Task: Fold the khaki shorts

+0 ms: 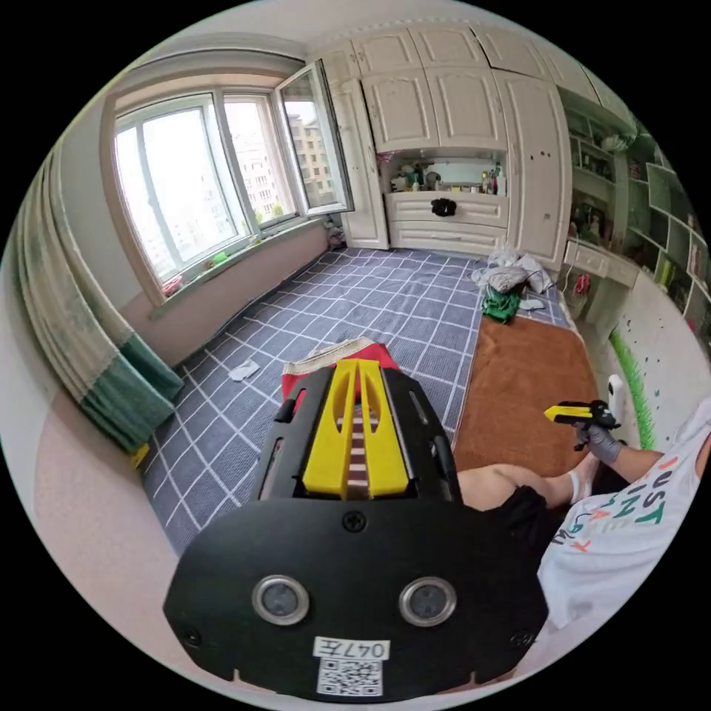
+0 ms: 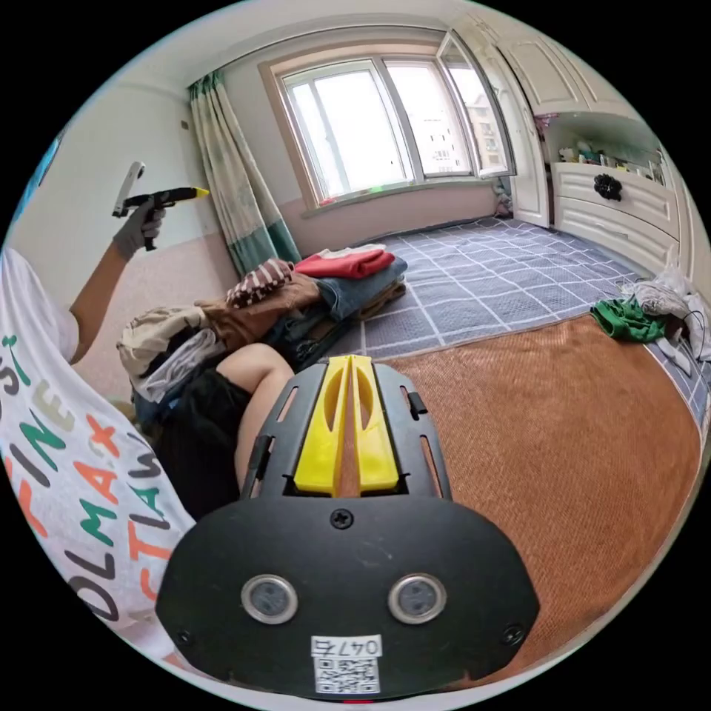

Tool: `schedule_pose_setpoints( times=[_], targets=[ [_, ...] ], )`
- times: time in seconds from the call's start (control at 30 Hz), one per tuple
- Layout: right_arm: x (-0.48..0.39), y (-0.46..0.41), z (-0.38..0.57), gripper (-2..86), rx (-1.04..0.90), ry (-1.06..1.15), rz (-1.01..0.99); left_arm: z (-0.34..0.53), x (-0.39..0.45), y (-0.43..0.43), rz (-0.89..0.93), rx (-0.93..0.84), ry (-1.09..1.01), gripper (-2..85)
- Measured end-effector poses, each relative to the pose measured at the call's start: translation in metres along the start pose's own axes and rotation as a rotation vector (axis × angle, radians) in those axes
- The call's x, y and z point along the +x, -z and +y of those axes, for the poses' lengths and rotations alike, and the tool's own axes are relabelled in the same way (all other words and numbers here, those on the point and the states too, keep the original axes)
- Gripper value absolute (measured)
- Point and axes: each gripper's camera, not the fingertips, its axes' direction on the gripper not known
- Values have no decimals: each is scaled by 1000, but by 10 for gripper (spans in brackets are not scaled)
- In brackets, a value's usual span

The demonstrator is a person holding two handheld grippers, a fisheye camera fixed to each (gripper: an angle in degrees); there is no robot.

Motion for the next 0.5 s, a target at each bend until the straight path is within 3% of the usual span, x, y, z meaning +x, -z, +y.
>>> schedule_pose_setpoints(
  times=[0.1,0.17,0.23,0.3,0.43,0.5],
  targets=[
    [-1,-2,22,-12,-49,-24,-56,37,13,31,-75,-196,8,39],
    [3,-6,35,-12,-50,-68,-92,73,38,24,-125,-401,27,115],
    [9,-13,49,-12,-55,-126,-143,94,70,11,-143,-481,25,136],
    [12,-18,56,-12,-60,-145,-179,103,101,-4,-173,-500,28,138],
    [10,-12,64,-12,-45,-130,-203,100,132,-53,-571,-560,-73,129],
    [11,-3,72,-12,-33,-122,-178,91,129,-57,-548,-574,-78,107]
  ],
)
